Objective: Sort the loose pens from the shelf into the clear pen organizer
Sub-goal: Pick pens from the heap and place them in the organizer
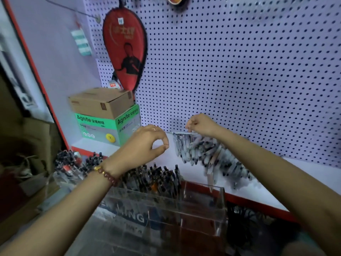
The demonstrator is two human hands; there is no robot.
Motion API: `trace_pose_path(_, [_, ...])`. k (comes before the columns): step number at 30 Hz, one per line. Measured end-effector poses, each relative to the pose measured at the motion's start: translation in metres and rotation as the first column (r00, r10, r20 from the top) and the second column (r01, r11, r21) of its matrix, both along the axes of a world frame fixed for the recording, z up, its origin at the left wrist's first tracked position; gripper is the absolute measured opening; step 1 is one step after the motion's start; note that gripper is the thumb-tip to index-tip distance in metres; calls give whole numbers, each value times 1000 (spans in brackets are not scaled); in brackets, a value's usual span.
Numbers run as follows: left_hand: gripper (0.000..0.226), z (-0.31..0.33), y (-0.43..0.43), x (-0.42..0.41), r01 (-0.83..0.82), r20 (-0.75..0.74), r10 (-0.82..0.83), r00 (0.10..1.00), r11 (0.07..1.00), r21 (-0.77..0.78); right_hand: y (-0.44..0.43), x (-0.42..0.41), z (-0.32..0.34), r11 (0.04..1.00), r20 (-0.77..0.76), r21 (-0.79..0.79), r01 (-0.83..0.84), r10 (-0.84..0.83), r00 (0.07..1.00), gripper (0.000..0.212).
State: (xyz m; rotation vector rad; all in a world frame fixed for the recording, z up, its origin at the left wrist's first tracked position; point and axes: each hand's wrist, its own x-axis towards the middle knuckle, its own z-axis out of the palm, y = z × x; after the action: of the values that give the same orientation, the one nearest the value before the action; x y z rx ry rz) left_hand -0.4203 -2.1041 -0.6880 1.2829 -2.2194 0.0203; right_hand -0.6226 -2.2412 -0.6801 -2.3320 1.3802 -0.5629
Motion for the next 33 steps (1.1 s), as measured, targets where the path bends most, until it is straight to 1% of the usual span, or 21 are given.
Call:
trace_pose_path(2, [12,0,-15,-1,-12,-26,12,1000,1000,27,-17,14,-5,998,-162,-51,-32,23,986,17])
trace_pose_path(4, [5,-3,-27,-2,-30,-70,33,997,999,42,-28,29,-14,987,-380,-131,-96,39,924,17])
trace_pose_path(5, [6,-5,-28,-2,-36,-101,41,994,998,49,-31,36,-19,979,-469,-151,-137,51,882,19])
trace_pose_path(7, [11,-12,-31,-1,-52,-158,62,985,996,68,-42,48,-32,976,-598,-119,-184,77,798,21])
trace_pose_path(8, [12,-16,-32,-1,-64,-160,76,984,995,77,-46,53,-37,979,-641,-84,-183,88,763,24])
trace_pose_path(10, [13,-21,-31,0,-91,-127,100,987,993,75,-53,61,-47,985,-676,-31,-169,104,730,37])
trace_pose_path(12, [14,-24,-30,0,-95,-123,100,987,994,52,-58,68,-55,989,-657,-15,-148,102,747,45])
trace_pose_path(15, [16,-24,-28,-1,-104,-141,108,984,994,33,-59,79,-63,989,-618,-31,-145,95,781,38])
trace_pose_path(17, [18,-23,-28,-1,-118,-187,124,975,992,43,-56,85,-65,987,-639,-35,-156,98,763,26])
trace_pose_path(19, [24,-23,-30,1,-127,-267,143,953,989,75,-49,88,-66,983,-671,-66,-173,84,736,27])
trace_pose_path(20, [27,-22,-30,1,-131,-299,152,942,987,90,-46,89,-66,981,-668,-83,-174,75,740,29])
trace_pose_path(21, [29,-22,-30,2,-131,-325,158,932,986,103,-44,88,-64,982,-640,-88,-167,73,765,30])
trace_pose_path(22, [29,-22,-30,2,-129,-351,163,922,984,119,-41,86,-62,988,-568,-63,-141,80,819,29])
trace_pose_path(24, [27,-22,-31,4,-123,-426,181,886,979,160,-38,81,-50,996,-306,41,-81,89,948,19])
trace_pose_path(25, [27,-22,-31,5,-118,-477,194,857,976,185,-37,80,-42,993,-162,98,-65,80,983,14])
trace_pose_path(26, [28,-22,-33,5,-109,-531,209,821,971,214,-34,78,-32,986,-31,154,-64,70,997,13])
trace_pose_path(28, [30,-21,-35,6,-84,-623,232,747,962,258,-23,74,-13,959,185,267,-100,51,981,17])
trace_pose_path(30, [29,-19,-36,7,-47,-680,232,695,959,280,-9,69,3,916,346,344,-204,79,935,21])
trace_pose_path(32, [29,-18,-36,6,-2,-708,195,678,964,265,6,64,11,869,433,361,-338,165,886,27])
trace_pose_path(33, [31,-18,-36,5,8,-707,175,686,969,247,13,63,12,848,445,354,-394,218,869,28])
